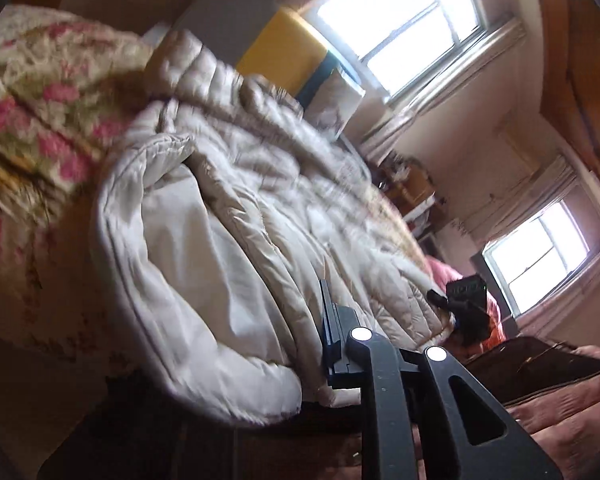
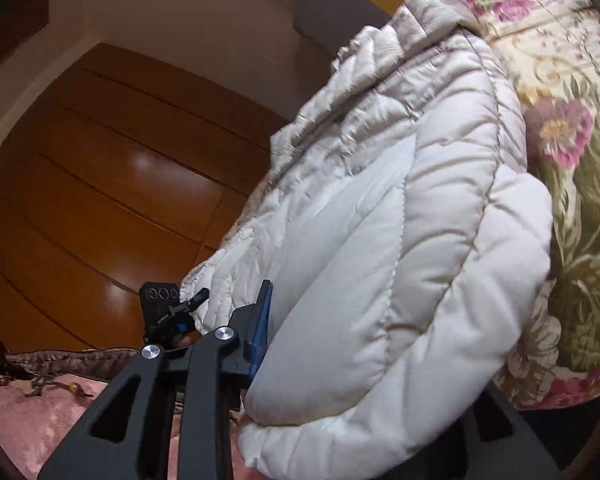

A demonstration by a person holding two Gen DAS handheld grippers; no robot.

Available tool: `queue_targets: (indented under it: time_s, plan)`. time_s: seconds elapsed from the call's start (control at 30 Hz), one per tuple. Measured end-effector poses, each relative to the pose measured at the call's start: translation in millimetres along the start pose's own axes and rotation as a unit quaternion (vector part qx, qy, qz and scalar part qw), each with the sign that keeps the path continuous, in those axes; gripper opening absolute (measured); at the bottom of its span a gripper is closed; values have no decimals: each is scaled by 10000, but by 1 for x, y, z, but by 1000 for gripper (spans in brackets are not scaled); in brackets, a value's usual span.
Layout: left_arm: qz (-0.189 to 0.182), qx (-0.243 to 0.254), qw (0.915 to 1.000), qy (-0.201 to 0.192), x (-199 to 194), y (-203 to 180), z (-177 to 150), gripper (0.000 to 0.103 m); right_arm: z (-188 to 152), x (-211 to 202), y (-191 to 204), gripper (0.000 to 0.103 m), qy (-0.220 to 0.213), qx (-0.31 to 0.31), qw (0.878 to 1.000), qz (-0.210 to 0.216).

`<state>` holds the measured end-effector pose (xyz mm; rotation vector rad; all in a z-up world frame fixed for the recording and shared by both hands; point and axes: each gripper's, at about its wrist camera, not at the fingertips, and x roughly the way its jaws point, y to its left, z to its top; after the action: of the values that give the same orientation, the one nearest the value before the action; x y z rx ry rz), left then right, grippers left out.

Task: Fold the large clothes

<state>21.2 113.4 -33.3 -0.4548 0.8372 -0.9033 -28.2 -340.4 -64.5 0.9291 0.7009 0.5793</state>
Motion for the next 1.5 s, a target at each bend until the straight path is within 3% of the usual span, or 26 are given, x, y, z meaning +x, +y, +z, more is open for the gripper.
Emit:
queue_targets:
  time_s: [0.17, 0.43, 0.87, 1.0, 1.17, 1.4, 1.5]
  plan:
    - [-434, -26, 9979, -475, -21, -19, 8, 14, 10, -25, 27, 27, -442, -311, 9975, 451]
    - [-843, 331, 9918, -901, -51, -52, 14, 14, 15, -46, 62, 27, -634, -694, 9893, 1113]
    - [-1444, 341, 9829, -1087, -104, -96, 7, 14, -8, -91, 91, 28, -796, -1132, 9627, 2323]
    - [-1384, 326, 9848, -998, -97, -93, 16, 14, -4, -94, 80, 27, -853, -986, 9633, 2347]
    - [-1533, -369, 9846, -752, -66, -69, 50, 15, 14, -91, 63, 29, -935, -735, 9695, 2145]
    - [-1158, -984, 9871, -501, -5, -29, 110, 15, 63, -66, 40, 31, -1094, -411, 9774, 1760]
    - [-846, -915, 9913, -426, 20, -16, 131, 15, 86, -50, 24, 31, -1190, -217, 9801, 1575]
